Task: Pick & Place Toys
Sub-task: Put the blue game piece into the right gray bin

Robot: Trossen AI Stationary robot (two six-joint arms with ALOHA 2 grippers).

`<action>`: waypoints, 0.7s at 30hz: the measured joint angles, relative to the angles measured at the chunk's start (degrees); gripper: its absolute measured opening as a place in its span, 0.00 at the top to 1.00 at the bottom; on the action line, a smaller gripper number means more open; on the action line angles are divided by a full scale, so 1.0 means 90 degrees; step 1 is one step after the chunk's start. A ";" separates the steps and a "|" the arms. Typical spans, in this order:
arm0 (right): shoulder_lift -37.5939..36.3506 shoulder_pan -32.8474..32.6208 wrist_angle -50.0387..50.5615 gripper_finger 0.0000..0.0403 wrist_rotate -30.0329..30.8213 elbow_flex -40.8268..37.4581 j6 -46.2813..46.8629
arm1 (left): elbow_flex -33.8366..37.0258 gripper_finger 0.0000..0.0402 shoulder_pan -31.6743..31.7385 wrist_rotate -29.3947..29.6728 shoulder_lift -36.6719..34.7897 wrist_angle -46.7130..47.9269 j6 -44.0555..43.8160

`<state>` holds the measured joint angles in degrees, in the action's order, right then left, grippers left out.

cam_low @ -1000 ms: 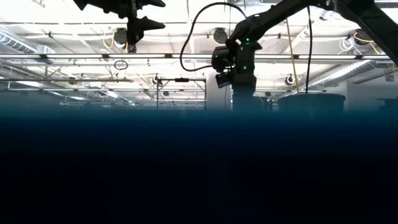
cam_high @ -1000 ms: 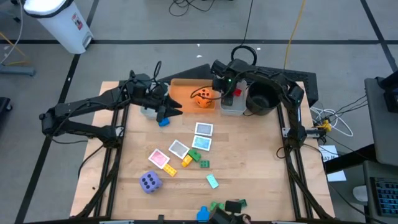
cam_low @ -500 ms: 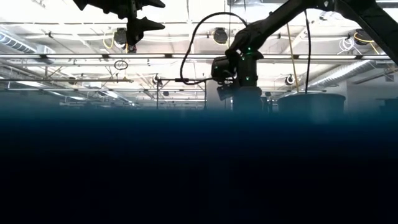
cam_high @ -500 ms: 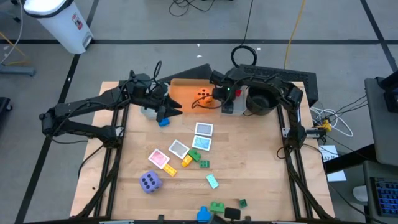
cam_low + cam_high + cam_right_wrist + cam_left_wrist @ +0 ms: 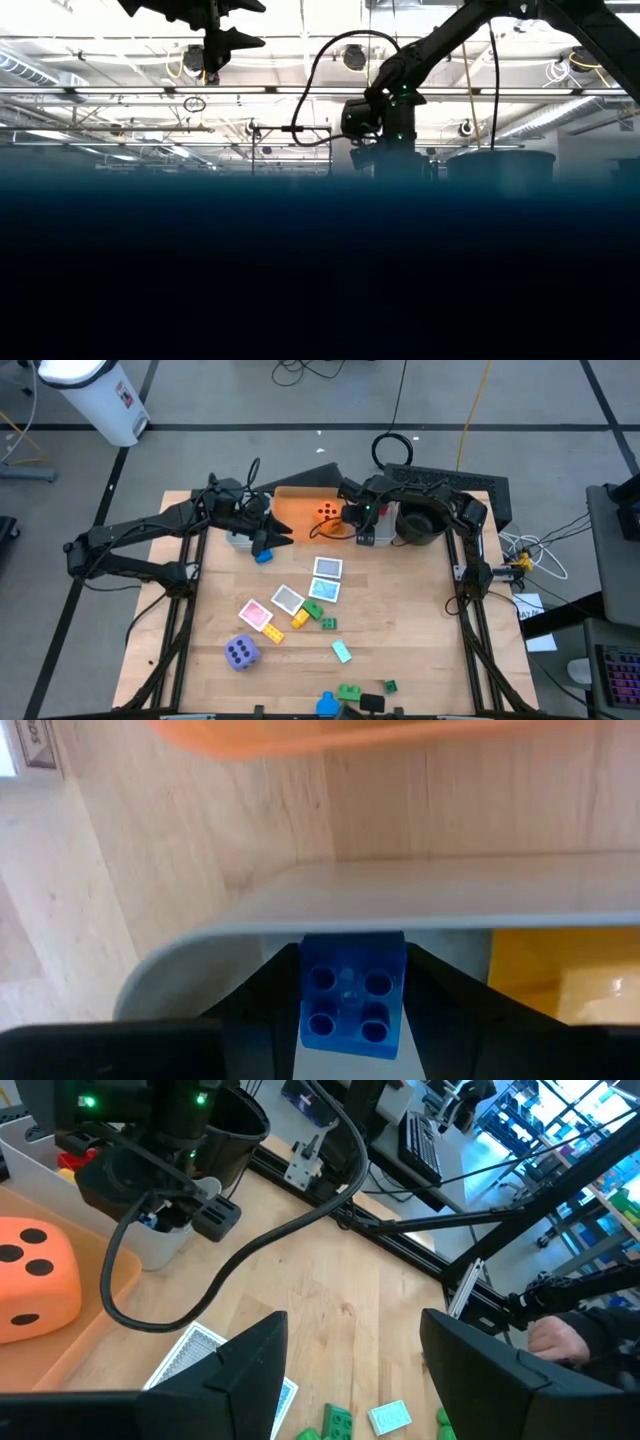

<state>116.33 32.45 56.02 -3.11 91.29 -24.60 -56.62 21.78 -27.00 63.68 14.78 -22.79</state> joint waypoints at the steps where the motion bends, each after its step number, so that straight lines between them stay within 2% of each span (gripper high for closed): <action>1: 0.0000 0.0000 -0.0047 0.68 0.0000 0.0000 -0.0004 | 0.0000 0.41 0.0000 0.0000 0.0000 0.0001 0.0000; 13: 0.0000 0.0000 -0.0301 0.67 -0.0012 0.0000 -0.0016 | 0.0000 0.41 0.0000 0.0002 0.0000 0.0000 -0.0034; 21: 0.0000 0.0000 -0.0298 0.53 -0.0041 0.0000 -0.0016 | 0.0000 0.41 0.0000 0.0002 0.0000 -0.0001 -0.0044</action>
<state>116.33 32.45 53.34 -3.49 91.29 -24.75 -56.62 21.78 -26.98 63.68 14.76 -23.18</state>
